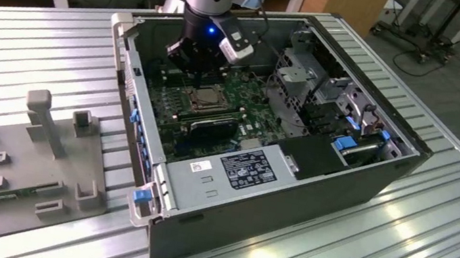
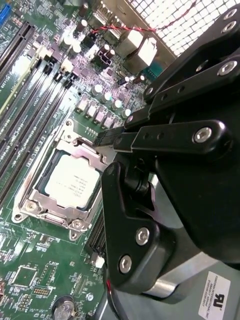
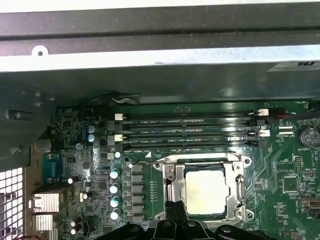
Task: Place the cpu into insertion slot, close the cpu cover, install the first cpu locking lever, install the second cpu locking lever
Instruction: 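Install the first cpu locking lever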
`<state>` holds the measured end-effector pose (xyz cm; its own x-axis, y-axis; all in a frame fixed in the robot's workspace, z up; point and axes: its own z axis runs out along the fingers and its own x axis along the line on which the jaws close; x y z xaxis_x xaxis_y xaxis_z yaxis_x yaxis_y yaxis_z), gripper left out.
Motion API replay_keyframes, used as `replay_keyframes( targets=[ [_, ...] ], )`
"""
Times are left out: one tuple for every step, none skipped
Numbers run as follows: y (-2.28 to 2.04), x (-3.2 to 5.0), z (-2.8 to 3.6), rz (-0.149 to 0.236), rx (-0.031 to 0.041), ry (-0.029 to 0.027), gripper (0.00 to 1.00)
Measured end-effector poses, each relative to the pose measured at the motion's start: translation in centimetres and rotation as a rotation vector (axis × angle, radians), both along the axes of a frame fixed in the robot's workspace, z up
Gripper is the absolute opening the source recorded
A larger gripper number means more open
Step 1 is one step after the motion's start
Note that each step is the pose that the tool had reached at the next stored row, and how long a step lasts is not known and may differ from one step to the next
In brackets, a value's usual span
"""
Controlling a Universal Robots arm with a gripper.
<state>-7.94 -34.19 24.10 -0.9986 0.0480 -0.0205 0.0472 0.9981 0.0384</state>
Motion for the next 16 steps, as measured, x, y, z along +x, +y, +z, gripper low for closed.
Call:
replay_keyframes(
  targets=[
    [0.00,0.00,0.07,0.000,-0.0001,0.0001,0.11],
    [0.00,0.00,0.18,0.000,0.0000,0.0000,0.11],
    [0.00,0.00,0.32,0.000,0.0001,-0.0001,0.11],
    [0.00,0.00,0.48,0.000,0.0000,-0.0001,0.11],
    [0.00,0.00,0.67,0.000,0.0000,0.0000,0.11],
    [0.00,0.00,0.84,0.000,0.0000,0.0000,0.11],
    [0.00,0.00,0.96,0.000,0.0000,0.0000,0.11],
    [0.00,0.00,1.03,0.000,0.0001,-0.0001,0.11],
    [0.00,0.00,1.13,0.000,0.0001,-0.0001,0.11],
    [0.00,0.00,1.22,0.000,0.0001,-0.0001,0.11],
    [0.00,0.00,1.30,0.000,0.0001,-0.0001,0.11],
    [0.00,0.00,1.33,0.000,0.0002,-0.0003,0.11],
    [0.01,-0.03,1.32,0.000,0.0003,-0.0007,0.11],
    [0.00,-0.11,1.33,0.000,0.0002,-0.0013,0.11],
    [0.00,-0.26,1.34,0.000,0.0000,-0.0021,0.11],
    [0.00,-0.48,1.34,0.000,0.0000,-0.0030,0.11]
  ],
)
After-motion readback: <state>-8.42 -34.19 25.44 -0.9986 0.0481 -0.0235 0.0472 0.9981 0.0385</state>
